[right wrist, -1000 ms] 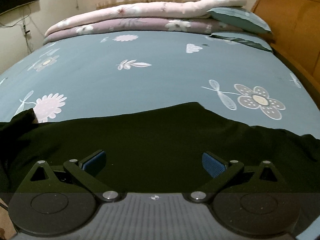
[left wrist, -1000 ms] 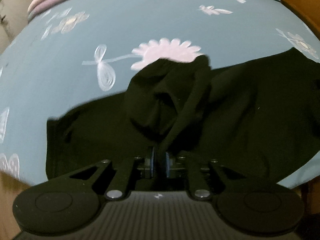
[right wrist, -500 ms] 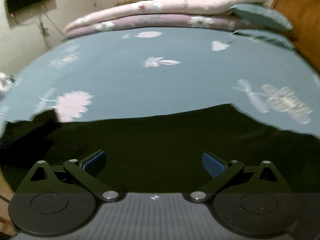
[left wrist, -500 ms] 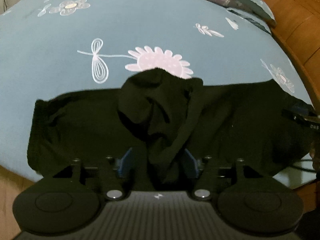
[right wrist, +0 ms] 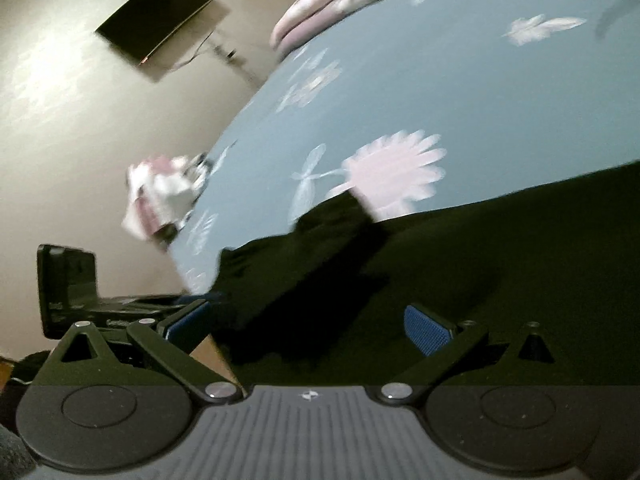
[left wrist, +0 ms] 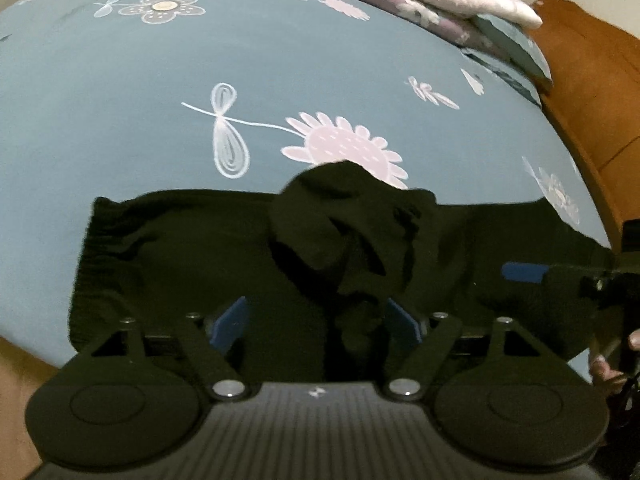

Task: Fold clothes
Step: 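Open the left gripper and release the pants while the right gripper moves alongside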

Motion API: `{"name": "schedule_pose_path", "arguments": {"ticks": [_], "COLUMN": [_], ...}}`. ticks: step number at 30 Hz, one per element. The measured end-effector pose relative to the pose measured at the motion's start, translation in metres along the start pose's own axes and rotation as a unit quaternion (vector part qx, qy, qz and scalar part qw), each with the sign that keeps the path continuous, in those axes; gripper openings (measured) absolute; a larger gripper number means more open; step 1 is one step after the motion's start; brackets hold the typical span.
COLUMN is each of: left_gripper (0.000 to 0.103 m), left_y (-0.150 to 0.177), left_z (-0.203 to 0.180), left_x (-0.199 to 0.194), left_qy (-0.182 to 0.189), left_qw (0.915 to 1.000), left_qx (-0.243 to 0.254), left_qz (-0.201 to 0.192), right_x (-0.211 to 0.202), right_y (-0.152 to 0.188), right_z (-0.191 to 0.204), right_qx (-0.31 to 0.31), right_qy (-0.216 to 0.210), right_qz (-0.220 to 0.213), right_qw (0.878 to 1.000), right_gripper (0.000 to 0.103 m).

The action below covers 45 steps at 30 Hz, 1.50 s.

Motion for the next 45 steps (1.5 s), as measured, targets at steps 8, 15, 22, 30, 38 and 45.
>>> {"name": "schedule_pose_path", "arguments": {"ticks": [8,15,22,30,38,45], "left_gripper": [0.080,0.080,0.080,0.080,0.080,0.080], "left_y": [-0.017,-0.038,-0.043,-0.030,-0.031,-0.034], "left_z": [0.031,0.043,0.066,0.089,0.074,0.051], "left_x": [-0.007,0.013,0.016,0.020,0.039,0.067], "left_qy": [0.093,0.166,0.177,0.178,0.209,0.223], "left_qw": [0.9943,0.9826,0.9784,0.9746,0.9692,0.9654], "left_qx": [-0.052,-0.083,-0.105,-0.134,-0.124,-0.117], "left_qz": [-0.009,0.009,0.013,0.023,0.039,0.066], "right_x": [0.066,0.096,0.123,0.157,0.111,0.051], "right_y": [-0.008,0.002,0.023,0.053,0.035,0.017], "right_z": [0.035,0.066,0.118,0.147,0.106,0.070], "right_qx": [-0.024,-0.060,-0.129,-0.198,-0.152,-0.100], "right_qy": [-0.005,0.003,-0.036,-0.024,0.047,0.109], "right_qz": [0.053,0.080,0.128,0.204,0.176,0.107], "right_qw": [0.998,0.995,0.983,0.958,0.971,0.983], "right_gripper": [0.103,0.103,0.103,0.103,0.103,0.103]}}
Point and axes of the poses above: each gripper's, at about its wrist camera, not at the fingertips, and x roughly the way its jaws point, z to its left, y to its underside, the point moved 5 cm from there along x, roughly the way its jaws point, and after that the axes turned 4 degrees about y, right-handed, at the moved point
